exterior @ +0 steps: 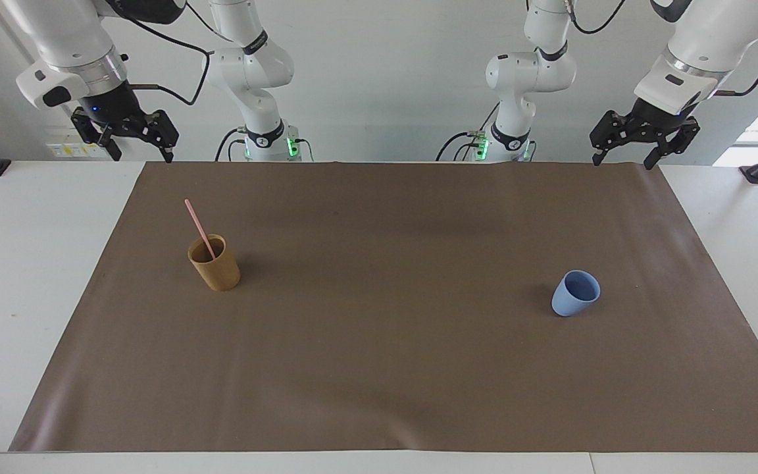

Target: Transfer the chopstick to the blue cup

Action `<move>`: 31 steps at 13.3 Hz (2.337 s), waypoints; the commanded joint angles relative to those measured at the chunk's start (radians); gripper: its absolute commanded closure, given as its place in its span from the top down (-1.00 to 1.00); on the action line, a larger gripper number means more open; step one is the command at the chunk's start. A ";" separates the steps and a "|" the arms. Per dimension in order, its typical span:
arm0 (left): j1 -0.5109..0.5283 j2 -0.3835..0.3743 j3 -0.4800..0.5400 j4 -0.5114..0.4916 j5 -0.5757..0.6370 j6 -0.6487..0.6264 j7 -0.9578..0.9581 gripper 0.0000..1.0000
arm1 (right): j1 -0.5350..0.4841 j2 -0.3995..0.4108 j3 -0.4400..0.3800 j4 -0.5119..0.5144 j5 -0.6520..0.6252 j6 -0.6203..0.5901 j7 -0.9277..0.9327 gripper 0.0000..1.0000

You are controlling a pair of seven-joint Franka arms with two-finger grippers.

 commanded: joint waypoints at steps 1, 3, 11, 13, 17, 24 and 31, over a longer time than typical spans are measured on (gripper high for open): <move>-0.010 -0.035 0.005 -0.047 0.012 0.015 -0.005 1.00 | -0.010 -0.027 0.004 -0.034 -0.002 0.017 -0.029 1.00; -0.010 -0.035 0.005 -0.049 0.012 0.015 -0.005 1.00 | -0.010 -0.027 0.004 -0.034 -0.002 0.017 -0.029 1.00; -0.010 -0.035 0.005 -0.049 0.012 0.017 -0.005 1.00 | -0.010 -0.027 0.004 -0.034 -0.002 0.022 -0.029 1.00; -0.010 -0.037 0.005 -0.049 0.012 0.017 -0.005 1.00 | -0.010 -0.027 0.004 -0.034 -0.001 0.022 -0.029 1.00; -0.010 -0.035 0.005 -0.050 0.012 0.018 -0.005 1.00 | -0.010 -0.027 0.004 -0.034 -0.002 0.022 -0.029 1.00; -0.012 -0.037 0.004 -0.053 0.012 0.020 -0.003 1.00 | -0.010 -0.027 0.004 -0.034 -0.002 0.022 -0.029 1.00; -0.012 -0.037 0.002 -0.053 0.012 0.023 -0.008 1.00 | -0.010 -0.026 0.004 -0.038 -0.002 0.023 -0.077 1.00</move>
